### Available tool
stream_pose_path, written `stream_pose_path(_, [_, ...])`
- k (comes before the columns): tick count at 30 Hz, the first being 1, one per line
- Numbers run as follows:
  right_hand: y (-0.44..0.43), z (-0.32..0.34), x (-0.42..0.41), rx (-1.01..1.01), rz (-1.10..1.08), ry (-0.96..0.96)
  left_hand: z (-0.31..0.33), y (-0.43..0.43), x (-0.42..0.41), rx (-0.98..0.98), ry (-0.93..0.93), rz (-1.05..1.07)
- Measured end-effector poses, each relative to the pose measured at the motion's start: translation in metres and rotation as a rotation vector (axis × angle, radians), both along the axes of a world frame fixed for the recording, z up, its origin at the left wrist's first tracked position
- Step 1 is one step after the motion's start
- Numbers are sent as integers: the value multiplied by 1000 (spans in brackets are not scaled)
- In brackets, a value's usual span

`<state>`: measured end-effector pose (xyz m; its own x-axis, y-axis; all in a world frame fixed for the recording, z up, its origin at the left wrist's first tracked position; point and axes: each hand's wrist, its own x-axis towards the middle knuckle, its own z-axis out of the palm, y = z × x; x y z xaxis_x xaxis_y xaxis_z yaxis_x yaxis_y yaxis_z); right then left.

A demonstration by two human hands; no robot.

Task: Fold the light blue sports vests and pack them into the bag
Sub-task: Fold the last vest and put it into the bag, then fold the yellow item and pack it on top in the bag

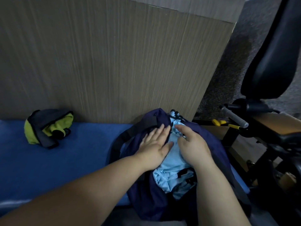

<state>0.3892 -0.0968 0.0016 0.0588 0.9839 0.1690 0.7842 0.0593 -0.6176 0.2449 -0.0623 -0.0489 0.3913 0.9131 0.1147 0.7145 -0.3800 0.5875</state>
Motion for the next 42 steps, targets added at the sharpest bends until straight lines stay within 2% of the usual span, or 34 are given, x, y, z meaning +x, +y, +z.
stream_pose_path(3, [3, -10, -8, -233, 127, -351, -9, 5, -1, -43, 169, 12])
stream_pose_path(7, [6, -8, -15, -339, 78, -467, -8, 9, -6, -88, 177, -12])
stream_pose_path(9, [0, -3, -19, -244, 13, -465, -5, 6, -15, -63, 36, -46])
stream_pose_path(12, [-4, 6, -37, 102, -49, -378, -1, -3, -44, 113, -218, 92])
stream_pose_path(14, [-2, 9, -59, 259, 27, -282, 1, -6, -69, 196, -212, 256])
stream_pose_path(16, [0, 4, -86, 304, 161, -202, -4, -6, -98, 216, -125, 424])
stream_pose_path(21, [3, -30, -149, 165, 447, -217, -22, -2, -183, 130, 83, 743])
stream_pose_path(25, [9, -49, -178, 27, 513, -184, -30, -1, -252, 107, 162, 878])
stream_pose_path(29, [18, -62, -190, -39, 521, -171, -35, 4, -301, 33, 220, 875])
stream_pose_path(34, [24, -70, -199, -97, 514, -164, -52, 9, -329, -36, 409, 788])
stream_pose_path(42, [27, -76, -210, -138, 523, -161, -56, 13, -340, 146, 226, 791])
